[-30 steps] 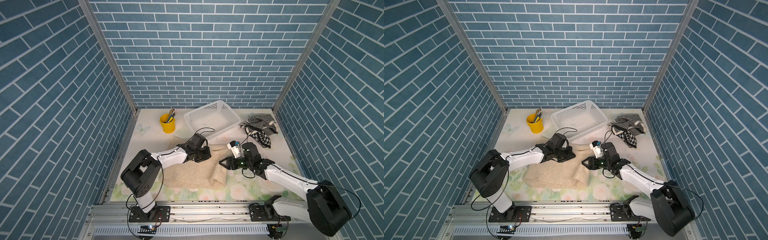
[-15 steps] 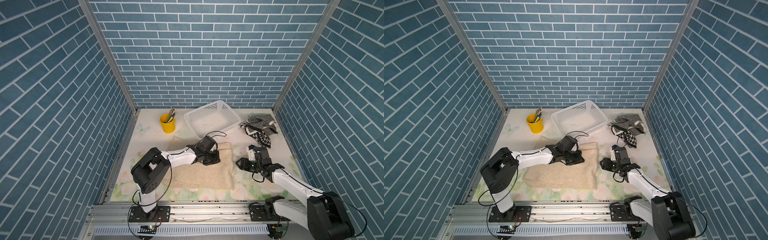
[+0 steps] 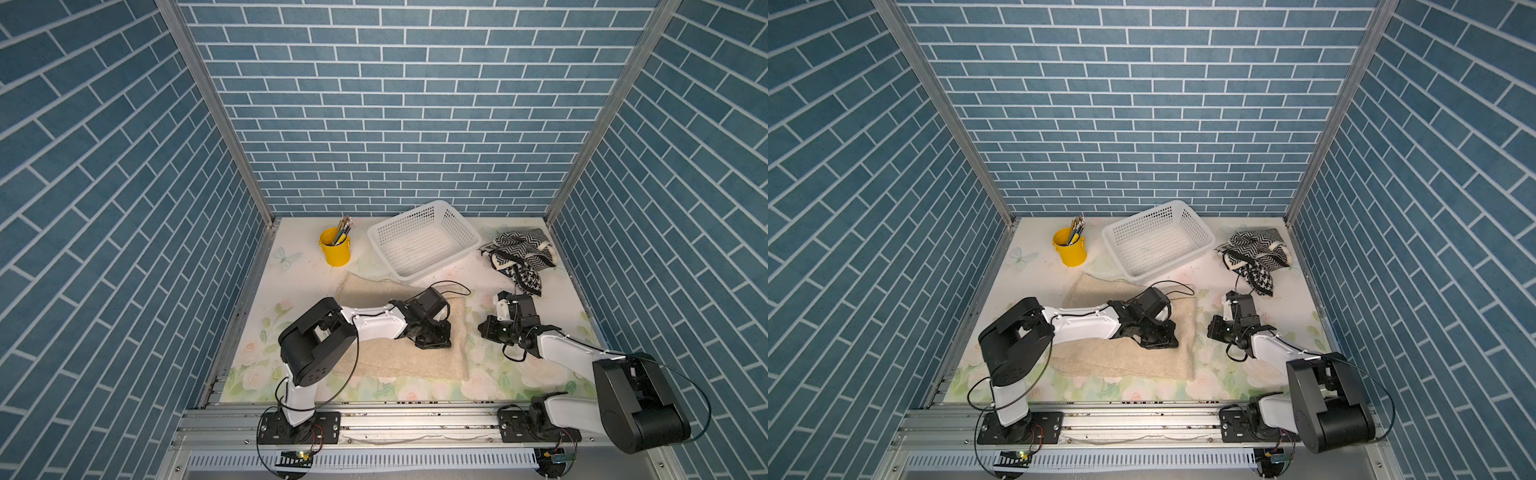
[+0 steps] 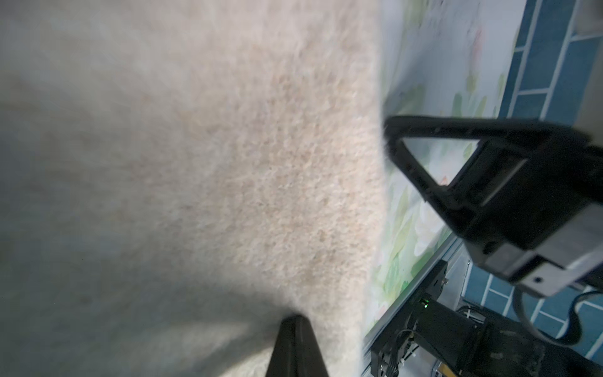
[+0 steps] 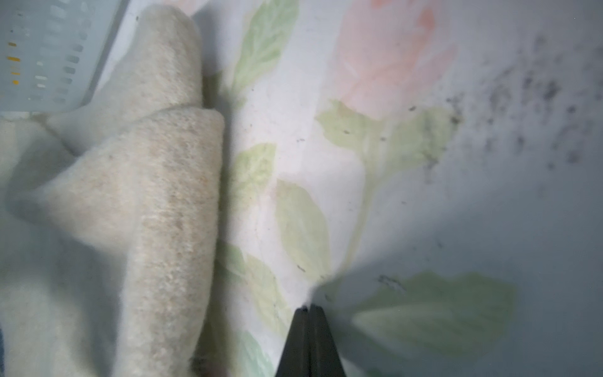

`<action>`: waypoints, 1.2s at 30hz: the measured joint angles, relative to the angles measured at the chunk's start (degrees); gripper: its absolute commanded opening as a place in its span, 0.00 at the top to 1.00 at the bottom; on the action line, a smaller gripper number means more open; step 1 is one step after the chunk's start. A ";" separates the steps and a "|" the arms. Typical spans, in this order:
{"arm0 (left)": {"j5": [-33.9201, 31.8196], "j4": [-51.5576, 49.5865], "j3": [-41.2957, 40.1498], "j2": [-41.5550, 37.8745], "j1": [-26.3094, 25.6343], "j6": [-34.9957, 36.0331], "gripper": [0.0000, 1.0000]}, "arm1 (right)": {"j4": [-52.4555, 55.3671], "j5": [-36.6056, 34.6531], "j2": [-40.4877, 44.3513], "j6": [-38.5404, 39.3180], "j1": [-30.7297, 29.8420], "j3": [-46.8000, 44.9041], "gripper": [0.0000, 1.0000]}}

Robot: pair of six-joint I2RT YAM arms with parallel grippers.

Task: Roll up the scarf and place it into the basket
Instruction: Roll the scarf at the center of the board.

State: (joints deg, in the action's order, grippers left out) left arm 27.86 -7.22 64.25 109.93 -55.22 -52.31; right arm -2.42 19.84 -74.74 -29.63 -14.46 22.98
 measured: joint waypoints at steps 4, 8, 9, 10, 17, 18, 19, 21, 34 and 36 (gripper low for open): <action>1.92 0.87 1.49 2.56 -0.79 0.02 1.00 | -2.89 2.97 -1.99 0.09 0.00 0.00 1.00; 1.77 0.50 1.66 1.09 0.46 0.26 1.00 | -4.37 5.31 -3.10 0.09 -0.11 -0.02 1.00; 1.60 0.37 1.25 0.13 1.16 0.31 1.00 | -4.52 5.70 -3.17 0.09 -0.26 -0.04 1.00; 1.38 0.13 0.92 -0.90 1.84 0.37 1.00 | -4.59 6.03 -3.19 0.09 -0.46 -0.13 1.00; -0.87 -1.49 2.38 -5.77 6.58 2.23 1.00 | -7.15 8.39 -3.30 0.02 -2.43 -1.55 1.00; -0.94 -1.38 2.56 -5.38 6.62 2.32 1.00 | -7.39 8.55 -3.32 -0.02 -2.58 -1.60 1.00; -0.90 -1.16 2.60 -4.76 6.60 2.40 1.00 | -7.63 8.68 -3.23 -0.09 -2.78 -1.62 1.00; -0.61 -0.61 2.62 -2.64 6.54 2.40 1.00 | -7.74 8.72 -2.62 -0.13 -2.91 -1.62 1.00; -1.25 3.52 -2.19 0.22 8.04 1.07 1.00 | -14.05 12.96 -3.54 -0.17 -6.32 -1.51 1.00; -1.33 3.50 -2.93 -0.57 8.70 1.07 1.00 | -14.67 12.98 -4.39 -0.44 -6.99 -1.51 1.00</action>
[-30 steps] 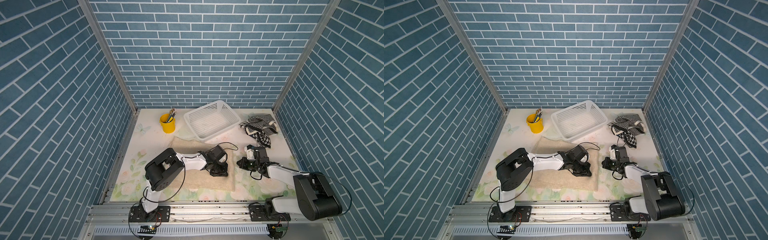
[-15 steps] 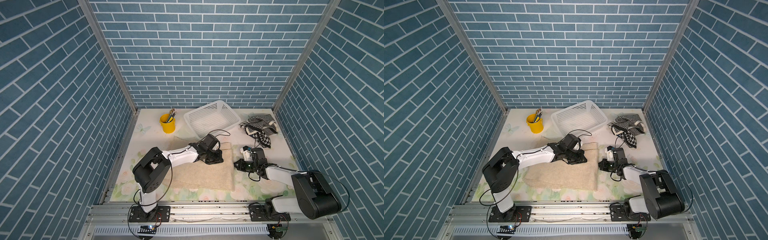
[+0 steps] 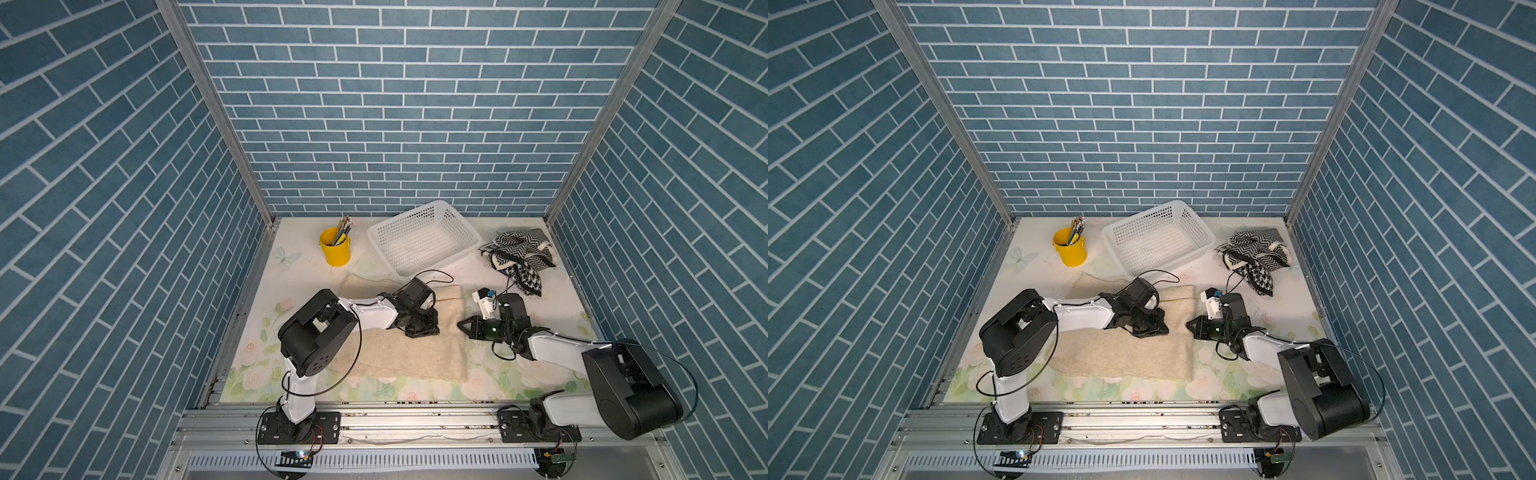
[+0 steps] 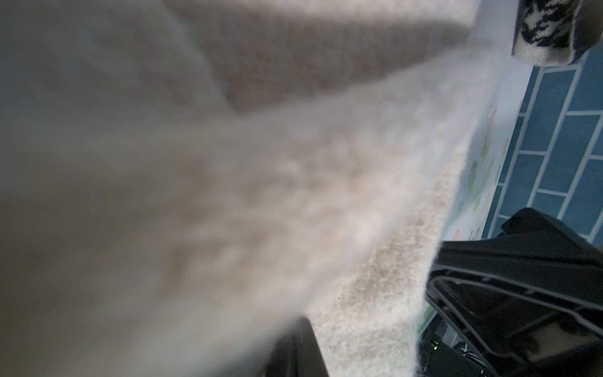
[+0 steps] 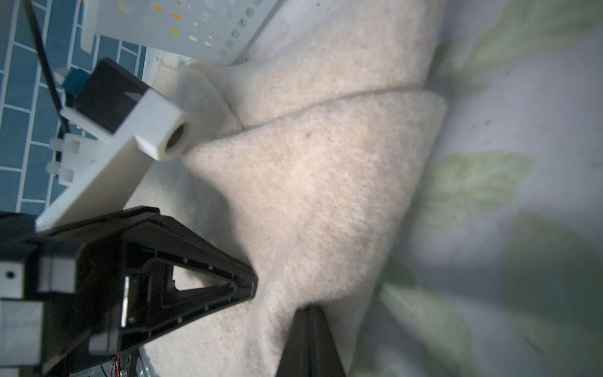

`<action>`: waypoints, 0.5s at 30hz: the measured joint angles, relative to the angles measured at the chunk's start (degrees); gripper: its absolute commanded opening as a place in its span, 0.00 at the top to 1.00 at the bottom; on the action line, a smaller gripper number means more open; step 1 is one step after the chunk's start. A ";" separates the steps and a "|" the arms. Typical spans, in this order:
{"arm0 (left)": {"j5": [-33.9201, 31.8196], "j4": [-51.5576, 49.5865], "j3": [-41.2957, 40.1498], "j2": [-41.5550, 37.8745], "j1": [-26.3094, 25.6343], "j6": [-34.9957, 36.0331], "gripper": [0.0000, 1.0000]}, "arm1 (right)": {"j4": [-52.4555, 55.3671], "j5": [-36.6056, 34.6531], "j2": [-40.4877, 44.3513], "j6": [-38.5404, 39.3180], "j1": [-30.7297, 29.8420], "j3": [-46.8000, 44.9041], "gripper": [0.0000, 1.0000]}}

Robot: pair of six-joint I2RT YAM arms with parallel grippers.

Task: Roll up the scarf and place it into the basket
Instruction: Roll the scarf at the center of the board.

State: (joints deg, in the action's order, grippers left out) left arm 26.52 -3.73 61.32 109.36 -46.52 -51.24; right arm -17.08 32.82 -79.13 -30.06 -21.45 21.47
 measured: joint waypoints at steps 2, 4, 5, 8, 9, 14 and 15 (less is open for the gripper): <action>-0.15 0.00 -0.11 -0.24 0.46 0.04 1.00 | 0.15 -0.52 0.96 -0.17 -0.31 0.00 1.00; -0.20 0.02 -0.17 -0.24 0.55 0.04 1.00 | 1.86 -1.97 4.07 -0.11 -0.31 0.02 1.00; -0.17 0.04 -0.17 -0.24 0.55 0.04 1.00 | 3.06 -2.95 5.92 0.04 -0.31 0.15 1.00; 0.00 0.22 -0.17 -0.17 0.52 0.04 1.00 | 6.51 -5.88 9.70 0.52 -0.04 0.98 1.00; 0.11 0.26 -0.17 -0.11 0.55 0.04 1.00 | 7.41 -6.71 10.05 0.55 0.04 1.20 1.00; 0.13 0.66 -0.20 -0.04 0.52 0.04 1.00 | 11.23 -10.23 8.63 0.61 0.37 1.25 1.00; 0.13 0.66 -0.22 -0.04 0.55 0.04 1.00 | 11.50 -10.67 7.82 0.76 0.37 1.25 1.00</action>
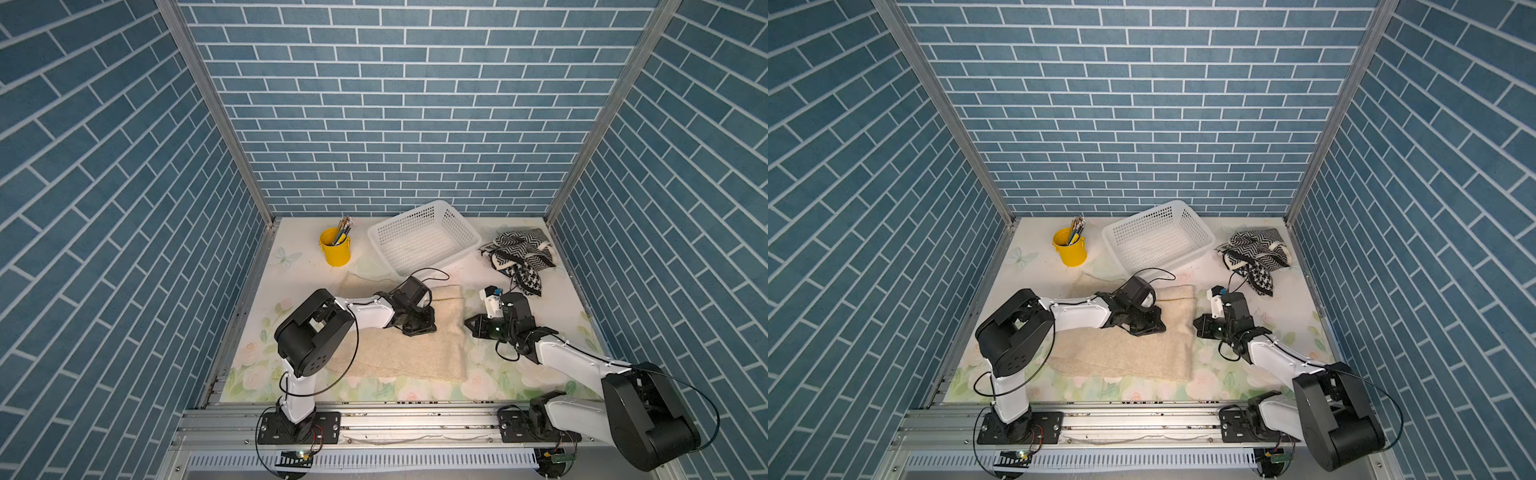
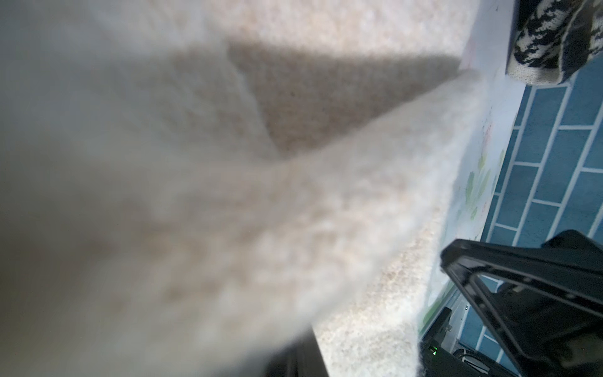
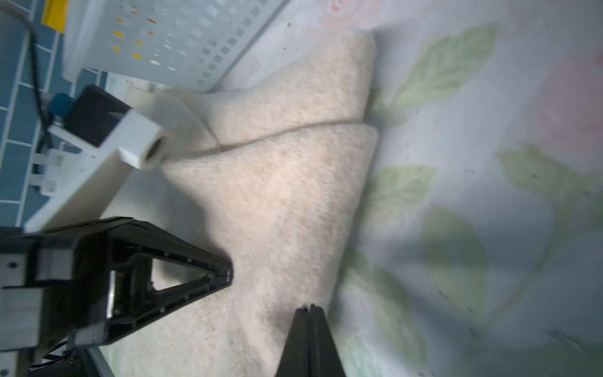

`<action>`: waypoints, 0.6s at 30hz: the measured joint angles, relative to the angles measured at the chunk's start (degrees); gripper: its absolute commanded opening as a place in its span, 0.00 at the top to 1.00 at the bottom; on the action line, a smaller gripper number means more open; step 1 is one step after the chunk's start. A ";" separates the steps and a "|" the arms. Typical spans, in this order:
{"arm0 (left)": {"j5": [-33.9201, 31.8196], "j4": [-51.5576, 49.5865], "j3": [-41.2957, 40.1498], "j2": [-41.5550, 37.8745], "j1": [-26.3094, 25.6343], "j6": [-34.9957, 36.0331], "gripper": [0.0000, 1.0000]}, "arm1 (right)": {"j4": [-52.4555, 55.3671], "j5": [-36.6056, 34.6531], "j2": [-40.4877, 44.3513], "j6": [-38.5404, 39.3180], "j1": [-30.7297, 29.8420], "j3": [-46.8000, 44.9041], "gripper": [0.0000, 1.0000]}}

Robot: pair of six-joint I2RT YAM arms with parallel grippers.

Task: Roll up the scarf and place it into the basket
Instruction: Roll the scarf at the center of the board.

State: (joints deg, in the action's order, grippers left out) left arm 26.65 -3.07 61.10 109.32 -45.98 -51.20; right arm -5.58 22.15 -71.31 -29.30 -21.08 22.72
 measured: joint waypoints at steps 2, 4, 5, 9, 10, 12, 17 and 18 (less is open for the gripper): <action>0.00 0.04 -0.07 0.00 0.00 0.00 1.00 | 0.04 -0.42 -2.80 0.26 0.00 0.00 1.00; 0.00 0.11 -0.13 0.00 -0.02 0.00 1.00 | -0.66 0.15 -5.44 0.35 0.00 -0.02 1.00; 0.00 0.31 -0.26 -0.02 -0.02 0.00 1.00 | -1.81 0.55 -6.19 0.61 0.00 0.09 1.00; 0.00 1.09 -0.87 -0.02 -0.02 -0.02 1.00 | -5.75 2.60 -8.33 0.63 -1.57 0.11 1.00; 0.00 1.29 -0.98 -0.02 -0.02 -0.02 1.00 | -6.62 3.30 -8.55 0.63 -2.49 0.11 1.00; 0.00 1.42 -1.03 -0.02 -0.02 -0.04 1.00 | -8.44 4.72 -8.57 0.61 -4.20 0.15 1.00; -0.09 1.38 -1.95 -1.09 0.20 -0.09 1.00 | -11.87 6.91 -8.44 0.13 -8.41 1.36 1.00; -0.11 1.27 -2.29 -1.62 0.37 -0.09 1.00 | -12.15 7.10 -8.39 0.04 -9.01 1.68 1.00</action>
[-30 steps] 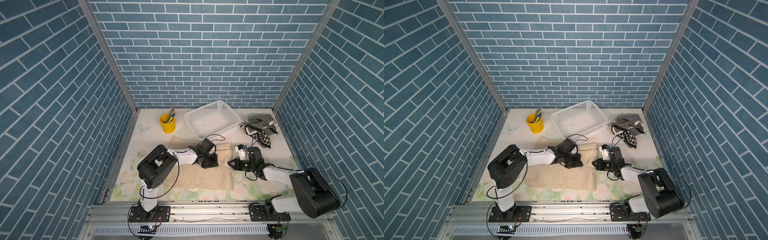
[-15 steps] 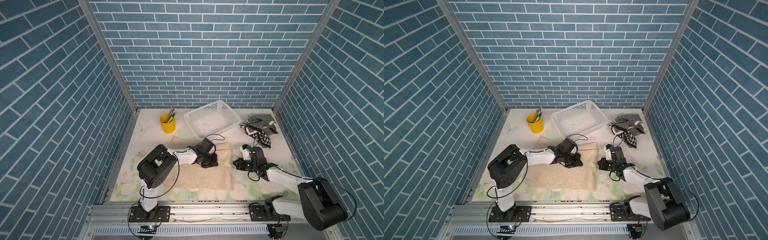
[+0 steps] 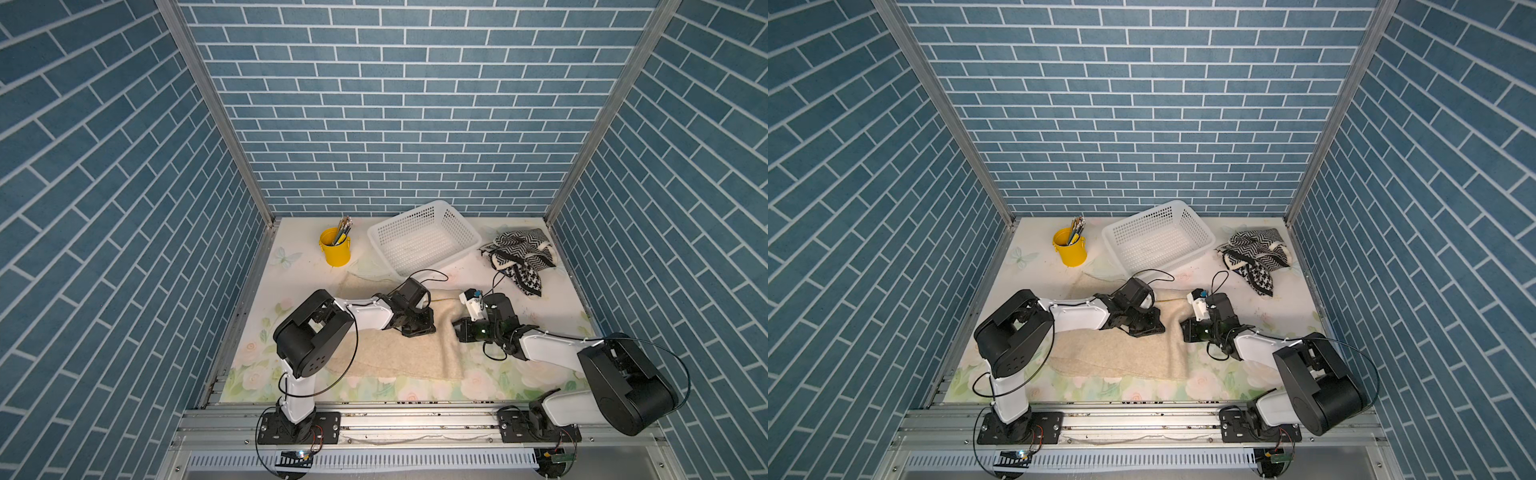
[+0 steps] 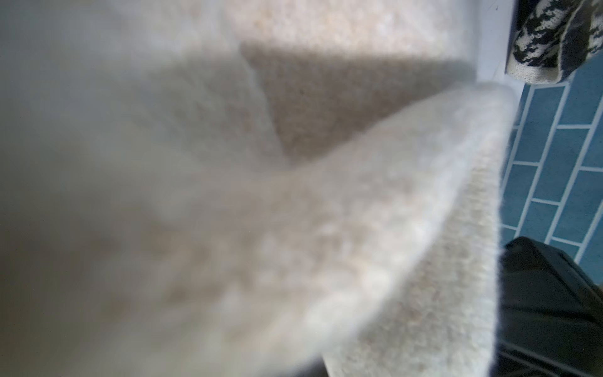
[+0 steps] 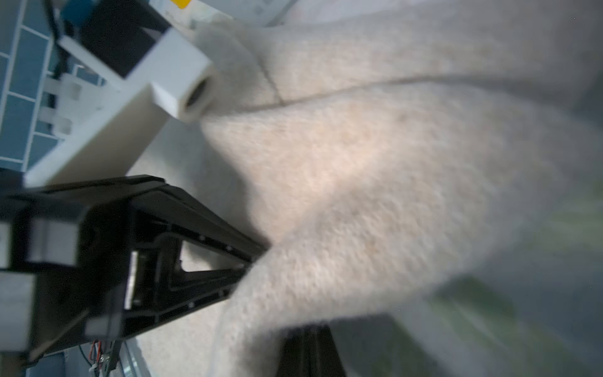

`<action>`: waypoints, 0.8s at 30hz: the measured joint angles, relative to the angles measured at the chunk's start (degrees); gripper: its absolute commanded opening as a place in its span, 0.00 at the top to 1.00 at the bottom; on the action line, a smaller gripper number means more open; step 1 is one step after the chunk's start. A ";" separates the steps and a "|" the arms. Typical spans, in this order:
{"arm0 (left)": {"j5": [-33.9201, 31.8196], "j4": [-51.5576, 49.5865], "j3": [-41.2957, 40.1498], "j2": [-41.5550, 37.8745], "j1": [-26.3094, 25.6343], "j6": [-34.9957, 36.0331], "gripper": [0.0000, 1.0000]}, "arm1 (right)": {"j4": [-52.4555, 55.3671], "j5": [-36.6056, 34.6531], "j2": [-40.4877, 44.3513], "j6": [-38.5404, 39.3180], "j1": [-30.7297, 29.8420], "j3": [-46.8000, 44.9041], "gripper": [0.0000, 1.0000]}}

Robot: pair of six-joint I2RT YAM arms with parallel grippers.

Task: Roll up the scarf and place it into the basket
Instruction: Roll the scarf at the center of the board.

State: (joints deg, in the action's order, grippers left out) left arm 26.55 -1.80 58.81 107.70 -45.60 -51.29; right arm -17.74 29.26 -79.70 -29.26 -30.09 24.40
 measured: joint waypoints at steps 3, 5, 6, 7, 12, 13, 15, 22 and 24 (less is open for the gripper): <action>-0.37 -0.94 -1.99 -3.19 1.81 0.04 1.00 | -1.22 0.52 0.11 -0.52 -2.03 1.11 1.00; -0.87 -2.08 -3.54 -6.38 4.11 0.24 1.00 | -1.95 0.63 -0.22 -0.57 -3.15 1.88 1.00; -1.14 -2.82 -4.04 -7.93 5.27 0.39 1.00 | -2.16 0.74 -0.66 -0.59 -3.54 2.34 1.00; -1.55 -3.76 -4.57 -10.03 6.82 0.70 1.00 | -2.56 0.83 -1.64 -0.59 -3.98 3.04 1.00; -2.71 -6.34 -5.27 -18.71 11.30 2.19 1.00 | -4.70 1.57 -9.01 -1.05 -5.60 6.69 1.00; -2.34 -6.27 -5.27 -19.58 11.34 2.40 1.00 | -5.29 1.73 -10.71 -1.33 -5.92 7.26 1.00; -1.18 -5.99 -5.27 -20.02 10.93 2.69 0.99 | -6.23 2.03 -13.05 -2.03 -6.43 7.93 1.00; 1.38 -3.72 -4.87 -15.02 6.75 2.34 0.99 | -9.01 2.54 -15.61 -3.52 -7.30 8.72 1.00; 2.01 -2.36 -4.87 -13.16 5.99 1.77 1.00 | -9.07 2.51 -15.52 -3.54 -7.34 8.72 1.00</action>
State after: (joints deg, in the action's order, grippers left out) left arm 28.56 -4.16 53.93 94.54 -39.62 -49.52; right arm -26.81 31.77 -95.22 -32.80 -37.43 33.12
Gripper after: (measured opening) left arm 0.047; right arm 0.049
